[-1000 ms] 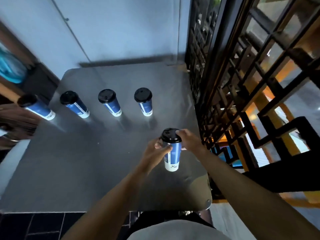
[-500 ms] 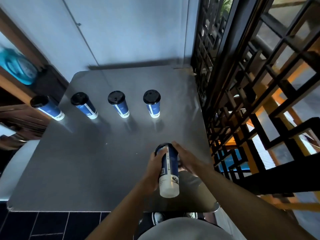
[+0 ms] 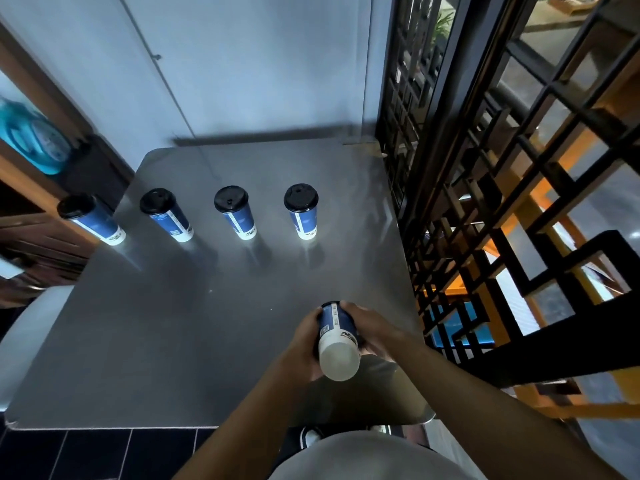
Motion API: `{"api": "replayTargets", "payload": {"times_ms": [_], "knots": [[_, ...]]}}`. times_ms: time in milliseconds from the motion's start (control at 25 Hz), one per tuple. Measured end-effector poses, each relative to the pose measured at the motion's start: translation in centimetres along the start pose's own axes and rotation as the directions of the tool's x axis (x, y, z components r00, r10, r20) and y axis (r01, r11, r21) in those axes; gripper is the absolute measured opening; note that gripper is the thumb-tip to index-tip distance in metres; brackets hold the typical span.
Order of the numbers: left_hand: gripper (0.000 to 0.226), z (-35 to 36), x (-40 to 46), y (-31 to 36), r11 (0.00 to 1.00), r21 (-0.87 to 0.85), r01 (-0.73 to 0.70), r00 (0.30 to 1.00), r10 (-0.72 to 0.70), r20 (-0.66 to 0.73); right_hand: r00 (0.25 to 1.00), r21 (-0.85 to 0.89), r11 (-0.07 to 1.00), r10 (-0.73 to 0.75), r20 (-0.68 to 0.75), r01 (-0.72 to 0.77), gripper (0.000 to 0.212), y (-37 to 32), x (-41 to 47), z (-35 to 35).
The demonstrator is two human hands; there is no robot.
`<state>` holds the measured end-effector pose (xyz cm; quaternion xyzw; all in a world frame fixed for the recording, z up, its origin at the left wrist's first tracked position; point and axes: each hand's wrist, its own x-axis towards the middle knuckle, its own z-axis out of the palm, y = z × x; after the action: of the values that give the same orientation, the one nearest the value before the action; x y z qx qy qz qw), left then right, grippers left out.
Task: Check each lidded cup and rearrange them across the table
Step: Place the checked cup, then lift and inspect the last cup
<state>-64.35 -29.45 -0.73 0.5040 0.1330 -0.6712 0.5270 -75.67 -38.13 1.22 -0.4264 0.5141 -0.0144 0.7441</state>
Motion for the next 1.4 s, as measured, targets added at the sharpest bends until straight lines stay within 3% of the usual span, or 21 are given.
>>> {"api": "replayTargets", "payload": {"times_ms": [160, 240, 280, 360, 400, 480, 560, 640, 720, 800, 920, 1000, 1040, 1080, 1160, 1200, 1240, 1280, 1360, 1400], "knots": [[0.069, 0.0, 0.4, 0.3, 0.998, -0.055, 0.014, 0.999, -0.011, 0.045, 1.0, -0.01, 1.0, -0.029, 0.013, 0.029, 0.036, -0.2, 0.2, 0.1], [0.062, 0.6, -0.1, 0.7, 0.995, 0.098, -0.016, 1.0, 0.013, 0.028, 0.997, -0.028, 0.997, -0.077, -0.012, 0.077, 0.034, -0.7, -0.2, 0.0], [0.062, 0.8, -0.5, 0.8, 0.967, 0.254, -0.032, 0.999, 0.029, 0.018, 0.993, -0.049, 0.992, -0.119, -0.017, 0.118, 0.031, -1.0, -0.3, -0.2], [0.059, 0.7, -1.0, 1.1, 0.782, 0.613, -0.115, 0.989, 0.15, -0.006, 0.972, -0.066, 0.97, -0.234, 0.0, 0.234, 0.028, -1.3, -0.3, -0.9], [0.051, 0.7, -1.1, 1.1, 0.664, 0.721, -0.2, 0.968, 0.248, 0.04, 0.957, -0.054, 0.956, -0.29, 0.004, 0.29, 0.038, -1.6, -0.2, -1.3], [0.045, 0.4, -0.9, 1.0, 0.513, 0.771, -0.376, 0.898, 0.408, 0.166, 0.932, -0.003, 0.932, -0.363, -0.012, 0.363, 0.052, -2.1, -0.1, -1.7], [0.05, 0.2, -0.3, 0.9, 0.39, 0.79, -0.474, 0.819, 0.525, 0.232, 0.909, -0.024, 0.911, -0.413, -0.064, 0.412, 0.046, -3.0, -0.1, -1.2], [0.058, -0.2, 0.7, 0.5, 0.274, 0.816, -0.509, 0.761, 0.587, 0.277, 0.871, -0.266, 0.861, -0.477, -0.123, 0.434, 0.031, -3.6, 0.0, -0.8], [0.062, -0.5, 1.3, -0.1, 0.199, 0.837, -0.51, 0.731, 0.612, 0.3, 0.801, -0.626, 0.648, -0.596, -0.06, 0.435, 0.022, -3.4, 0.2, -0.3], [0.059, -0.5, 1.5, -0.5, 0.145, 0.842, -0.519, 0.72, 0.605, 0.34, 0.761, -0.815, 0.426, -0.648, 0.027, 0.393, 0.026, -2.9, 0.7, 0.3], [0.059, -0.6, 2.0, -0.9, 0.025, 0.864, -0.504, 0.71, 0.582, 0.397, 0.732, -0.956, 0.077, -0.661, 0.164, 0.283, 0.035, -2.1, 1.4, 1.1], [0.058, -1.2, 2.4, -0.8, -0.157, 0.874, -0.46, 0.724, 0.503, 0.472, 0.705, -0.968, -0.078, -0.671, 0.229, 0.239, 0.04, -1.6, 1.8, 1.5], [0.056, -1.9, 2.9, -0.8, -0.247, 0.857, -0.452, 0.722, 0.464, 0.514, 0.691, -0.969, -0.105, -0.684, 0.234, 0.224, 0.043, -1.4, 1.9, 1.6], [0.053, -2.2, 3.0, -0.6, -0.268, 0.847, -0.46, 0.719, 0.447, 0.532, 0.678, -0.968, -0.132, -0.693, 0.244, 0.214, 0.046, -1.2, 2.2, 1.8], [0.03, -1.5, 1.7, 0.1, -0.188, 0.851, -0.49, 0.717, 0.468, 0.516, 0.667, -0.97, -0.115, -0.708, 0.232, 0.214, 0.047, -1.1, 2.5, 2.3], [0.027, -0.9, 1.1, 0.5, -0.24, 0.858, -0.454, 0.768, 0.384, 0.513, 0.664, -0.972, -0.082, -0.718, 0.209, 0.218, 0.046, -1.1, 2.6, 2.5], [0.04, -1.2, 1.4, 0.0, -0.405, 0.797, -0.447, 0.707, 0.386, 0.593, 0.655, -0.973, -0.064, -0.73, 0.196, 0.22, 0.046, -1.1, 2.8, 2.6], [0.049, -1.3, 1.6, 0.0, -0.506, 0.75, -0.426, 0.669, 0.382, 0.638, 0.64, -0.974, -0.067, -0.744, 0.194, 0.218, 0.047, -1.0, 3.0, 2.6], [0.055, -2.1, 3.2, -0.4, -0.623, 0.671, -0.403, 0.693, 0.272, 0.668, 0.63, -0.974, -0.079, -0.751, 0.197, 0.211, 0.046, -0.7, 3.1, 2.5], [0.057, -2.3, 3.3, -0.5, -0.633, 0.672, -0.385, 0.74, 0.224, 0.634, 0.629, -0.974, -0.08, -0.752, 0.199, 0.213, 0.045, -0.6, 3.2, 2.5]]}}
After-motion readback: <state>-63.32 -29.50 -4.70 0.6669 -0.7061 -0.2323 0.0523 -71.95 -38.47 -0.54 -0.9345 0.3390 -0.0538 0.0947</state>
